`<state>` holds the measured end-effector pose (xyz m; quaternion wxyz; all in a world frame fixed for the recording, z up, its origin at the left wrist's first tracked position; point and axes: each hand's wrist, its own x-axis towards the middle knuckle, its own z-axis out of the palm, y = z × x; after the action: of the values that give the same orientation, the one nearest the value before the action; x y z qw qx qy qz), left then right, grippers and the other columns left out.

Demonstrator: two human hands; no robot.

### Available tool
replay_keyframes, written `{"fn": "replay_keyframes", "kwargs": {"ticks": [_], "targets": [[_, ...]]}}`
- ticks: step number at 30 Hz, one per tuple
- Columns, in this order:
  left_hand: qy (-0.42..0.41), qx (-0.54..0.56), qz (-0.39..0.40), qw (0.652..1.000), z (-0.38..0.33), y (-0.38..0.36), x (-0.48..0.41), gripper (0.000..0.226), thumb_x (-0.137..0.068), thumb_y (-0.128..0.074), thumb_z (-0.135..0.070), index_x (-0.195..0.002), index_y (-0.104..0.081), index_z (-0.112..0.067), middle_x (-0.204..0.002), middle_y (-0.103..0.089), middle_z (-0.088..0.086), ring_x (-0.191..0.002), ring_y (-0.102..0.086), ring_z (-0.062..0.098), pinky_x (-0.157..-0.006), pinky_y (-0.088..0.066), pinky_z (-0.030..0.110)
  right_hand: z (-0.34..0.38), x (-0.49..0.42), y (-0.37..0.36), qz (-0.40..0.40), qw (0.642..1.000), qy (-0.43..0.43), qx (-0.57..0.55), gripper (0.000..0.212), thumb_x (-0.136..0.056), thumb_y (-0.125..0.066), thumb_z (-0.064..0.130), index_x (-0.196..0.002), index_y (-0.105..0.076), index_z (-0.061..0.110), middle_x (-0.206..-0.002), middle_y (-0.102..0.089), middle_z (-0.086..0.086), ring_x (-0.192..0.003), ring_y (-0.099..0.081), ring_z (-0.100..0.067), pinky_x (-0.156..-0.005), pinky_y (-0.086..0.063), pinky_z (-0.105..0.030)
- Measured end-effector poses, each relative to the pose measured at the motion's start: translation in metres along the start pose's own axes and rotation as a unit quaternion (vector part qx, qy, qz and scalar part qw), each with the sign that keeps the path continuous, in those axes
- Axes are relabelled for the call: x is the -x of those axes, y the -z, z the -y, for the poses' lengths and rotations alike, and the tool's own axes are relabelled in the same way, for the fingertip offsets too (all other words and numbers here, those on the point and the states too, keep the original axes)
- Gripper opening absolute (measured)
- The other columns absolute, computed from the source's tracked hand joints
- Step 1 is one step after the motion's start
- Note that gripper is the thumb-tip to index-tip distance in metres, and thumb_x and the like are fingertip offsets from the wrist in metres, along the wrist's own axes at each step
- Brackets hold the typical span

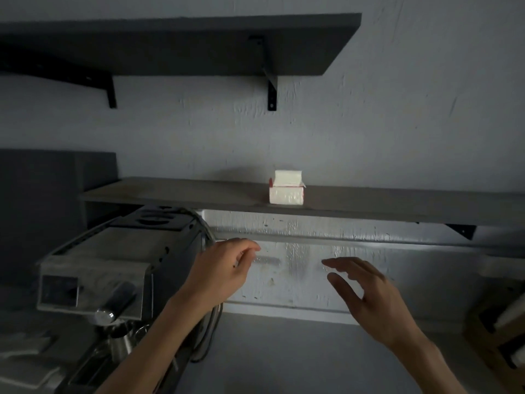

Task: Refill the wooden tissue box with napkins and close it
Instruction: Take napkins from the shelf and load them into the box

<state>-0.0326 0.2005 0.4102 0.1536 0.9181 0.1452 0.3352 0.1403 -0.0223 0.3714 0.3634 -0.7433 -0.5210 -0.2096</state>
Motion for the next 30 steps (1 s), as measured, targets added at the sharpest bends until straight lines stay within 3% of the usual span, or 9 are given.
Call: {"fn": "replay_keyframes", "kwargs": {"ticks": [6, 9, 11, 13, 16, 21, 24, 27, 30], "targets": [[0.016, 0.018, 0.012, 1.0, 0.001, 0.01, -0.009, 0.022, -0.095, -0.048, -0.032, -0.107, -0.066, -0.031, -0.094, -0.07, -0.02, -0.075, -0.065, -0.004, -0.068, -0.053, 0.015, 0.012, -0.017, -0.001, 0.019, 0.999, -0.028, -0.035, 0.047, -0.088, -0.036, 0.066, -0.122, -0.057, 0.04, -0.109, -0.063, 0.025, -0.097, -0.06, 0.008, -0.08, -0.052, -0.015], [0.04, 0.129, 0.014, 0.991, -0.004, 0.016, -0.041, 0.021, -0.095, -0.048, -0.03, -0.106, -0.065, -0.023, -0.093, -0.07, -0.012, -0.074, -0.064, -0.004, -0.065, -0.053, 0.013, 0.022, -0.053, 0.006, 0.021, 0.998, -0.036, -0.056, 0.049, -0.089, -0.039, 0.066, -0.121, -0.058, 0.033, -0.1, -0.067, 0.018, -0.087, -0.064, 0.004, -0.072, -0.051, -0.013], [0.103, 0.246, 0.027, 0.963, -0.008, 0.02, -0.073, 0.024, -0.097, -0.046, -0.028, -0.107, -0.064, -0.016, -0.095, -0.071, -0.001, -0.079, -0.068, 0.01, -0.068, -0.057, 0.021, 0.027, -0.087, 0.009, -0.016, 0.997, -0.049, -0.058, 0.044, -0.091, -0.04, 0.058, -0.111, -0.062, 0.026, -0.091, -0.068, 0.013, -0.08, -0.066, -0.001, -0.065, -0.047, -0.01], [0.174, 0.331, 0.027, 0.927, -0.012, 0.02, -0.11, 0.024, -0.098, -0.043, -0.024, -0.103, -0.063, -0.01, -0.093, -0.071, 0.007, -0.074, -0.067, 0.019, -0.065, -0.059, 0.028, 0.028, -0.128, 0.01, -0.037, 0.994, -0.086, -0.06, 0.047, -0.092, -0.034, 0.059, -0.099, -0.063, 0.022, -0.084, -0.069, 0.007, -0.077, -0.067, -0.012, -0.062, -0.047, -0.019], [0.248, 0.375, 0.006, 0.893, -0.018, 0.013, -0.167, 0.026, -0.099, -0.042, -0.023, -0.099, -0.061, -0.005, -0.085, -0.067, 0.011, -0.066, -0.063, 0.021, -0.059, -0.057, 0.03, 0.019, -0.189, 0.01, -0.033, 0.985, -0.16, -0.057, 0.062, -0.093, -0.028, 0.063, -0.109, -0.063, 0.014, -0.098, -0.071, -0.004, -0.088, -0.066, -0.023, -0.078, -0.05, -0.033], [0.298, 0.363, 0.037, 0.882, -0.021, 0.003, -0.231, 0.035, -0.098, -0.036, -0.03, -0.106, -0.054, -0.001, -0.083, -0.059, 0.014, -0.067, -0.058, 0.023, -0.057, -0.055, 0.032, -0.002, -0.264, -0.009, 0.004, 0.969, -0.248, -0.009, 0.074, -0.091, -0.017, 0.069, -0.08, -0.06, 0.009, -0.093, -0.069, -0.018, -0.083, -0.064, -0.029, -0.079, -0.048, -0.036], [0.312, 0.318, 0.081, 0.892, -0.017, -0.003, -0.249, 0.036, -0.097, -0.036, -0.033, -0.108, -0.051, -0.002, -0.088, -0.059, 0.016, -0.074, -0.06, 0.025, -0.063, -0.056, 0.035, -0.018, -0.281, -0.026, 0.025, 0.956, -0.292, -0.004, 0.081, -0.092, -0.018, 0.067, -0.099, -0.065, 0.001, -0.1, -0.069, -0.022, -0.091, -0.065, -0.033, -0.087, -0.05, -0.039], [0.332, 0.286, 0.117, 0.891, -0.008, -0.013, -0.259, 0.036, -0.095, -0.039, -0.035, -0.101, -0.052, -0.002, -0.101, -0.063, 0.022, -0.085, -0.064, 0.03, -0.084, -0.057, 0.041, -0.023, -0.281, -0.04, 0.048, 0.943, -0.328, -0.031, 0.065, -0.095, -0.023, 0.057, -0.092, -0.061, 0.005, -0.089, -0.065, -0.019, -0.084, -0.065, -0.031, -0.09, -0.052, -0.041], [0.347, 0.267, 0.134, 0.889, -0.003, -0.021, -0.261, 0.033, -0.092, -0.044, -0.031, -0.102, -0.052, -0.001, -0.109, -0.064, 0.023, -0.088, -0.065, 0.031, -0.083, -0.058, 0.042, -0.021, -0.282, -0.052, 0.073, 0.93, -0.355, -0.057, 0.052, -0.094, -0.029, 0.049, -0.083, -0.057, 0.006, -0.095, -0.069, -0.017, -0.086, -0.069, -0.031, -0.087, -0.056, -0.044]]}}
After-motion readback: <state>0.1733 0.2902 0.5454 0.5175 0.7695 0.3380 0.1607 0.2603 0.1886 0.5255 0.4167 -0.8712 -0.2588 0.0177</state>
